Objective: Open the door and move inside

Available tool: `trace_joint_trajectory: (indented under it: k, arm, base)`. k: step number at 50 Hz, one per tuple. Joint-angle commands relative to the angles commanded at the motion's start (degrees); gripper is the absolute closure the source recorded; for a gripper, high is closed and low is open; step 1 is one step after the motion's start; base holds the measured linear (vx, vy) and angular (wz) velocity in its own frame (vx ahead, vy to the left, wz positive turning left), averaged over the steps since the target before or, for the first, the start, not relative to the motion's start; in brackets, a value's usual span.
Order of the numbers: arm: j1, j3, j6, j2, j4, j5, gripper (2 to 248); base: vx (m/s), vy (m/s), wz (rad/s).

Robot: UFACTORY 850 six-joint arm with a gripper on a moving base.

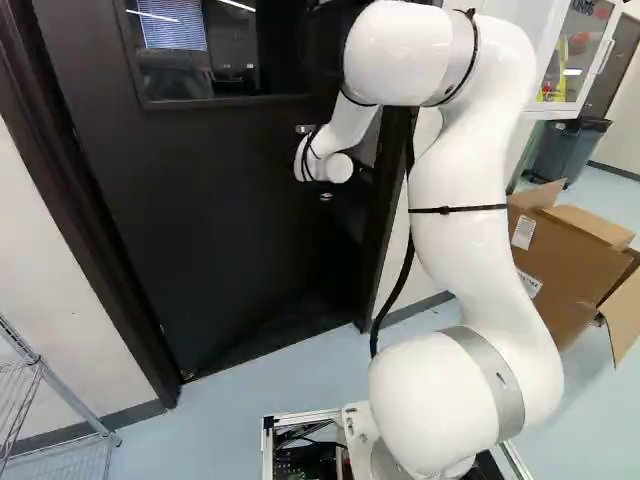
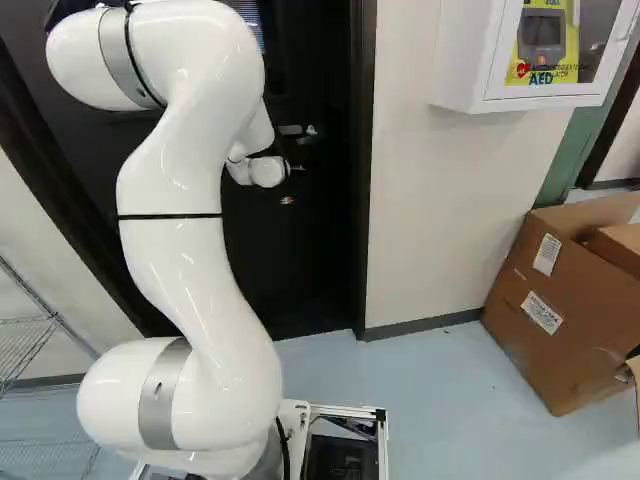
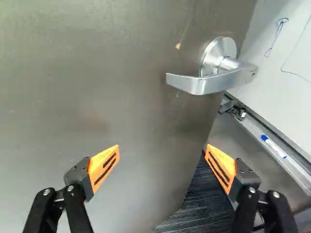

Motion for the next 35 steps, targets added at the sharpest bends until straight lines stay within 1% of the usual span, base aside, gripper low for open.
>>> trace_joint_trajectory:
  k: [21,26,35]
  arm:
    - [2.8,-3.3,0.0,-2.6,-7.3,-2.2,3]
    - [3.4,-4.6,0.0,-3.5,-8.1,-2.4,3]
    - [4.3,-7.4,0.0,-5.6,-8.4,-2.5,3]
  base:
    - [0.000,0.000,0.000]
    - [0.000,0.000,0.000]
    - [0.000,0.000,0.000]
